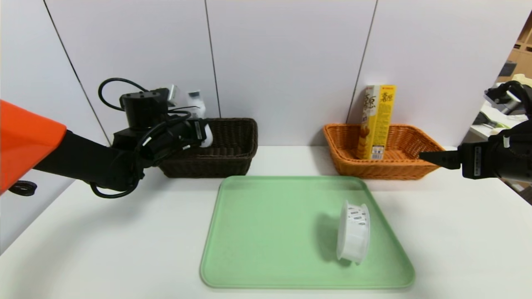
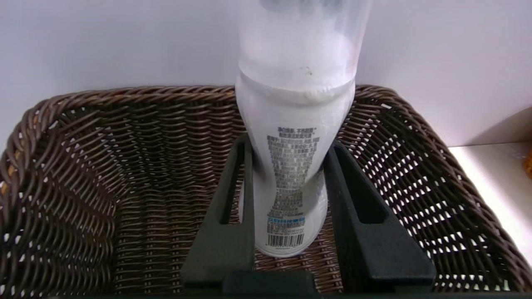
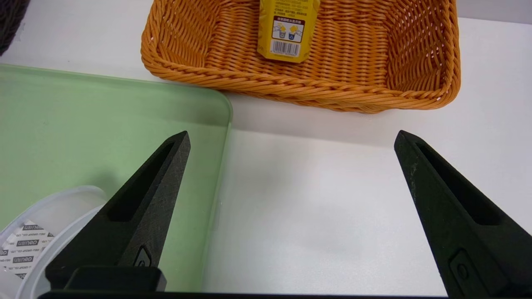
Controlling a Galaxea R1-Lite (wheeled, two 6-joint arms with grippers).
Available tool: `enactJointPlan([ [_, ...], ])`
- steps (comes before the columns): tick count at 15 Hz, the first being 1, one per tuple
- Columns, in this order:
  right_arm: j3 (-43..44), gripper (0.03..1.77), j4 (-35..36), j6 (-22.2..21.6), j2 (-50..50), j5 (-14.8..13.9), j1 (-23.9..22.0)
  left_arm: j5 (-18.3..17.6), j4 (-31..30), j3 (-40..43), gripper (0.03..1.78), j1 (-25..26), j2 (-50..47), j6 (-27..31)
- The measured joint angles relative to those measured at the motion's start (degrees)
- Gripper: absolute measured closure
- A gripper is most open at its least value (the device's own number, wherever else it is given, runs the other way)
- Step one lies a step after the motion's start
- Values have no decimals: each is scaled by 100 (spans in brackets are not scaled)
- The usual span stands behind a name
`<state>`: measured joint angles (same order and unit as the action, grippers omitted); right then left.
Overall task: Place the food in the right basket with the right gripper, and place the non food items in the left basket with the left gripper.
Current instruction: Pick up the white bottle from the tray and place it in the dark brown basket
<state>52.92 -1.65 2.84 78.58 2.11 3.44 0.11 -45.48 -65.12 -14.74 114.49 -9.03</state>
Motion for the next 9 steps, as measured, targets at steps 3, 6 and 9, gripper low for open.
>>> enactJointPlan([
  [3,-37,11,0,-4,-5,-5,-2,10,20,-28,122,2,122,20],
  [6,-52,10,0,-4,-16,-5,-2,13,17,-61,87,7,188,20],
  [9,-55,11,0,-6,-22,-2,-2,13,20,-72,62,7,207,24],
])
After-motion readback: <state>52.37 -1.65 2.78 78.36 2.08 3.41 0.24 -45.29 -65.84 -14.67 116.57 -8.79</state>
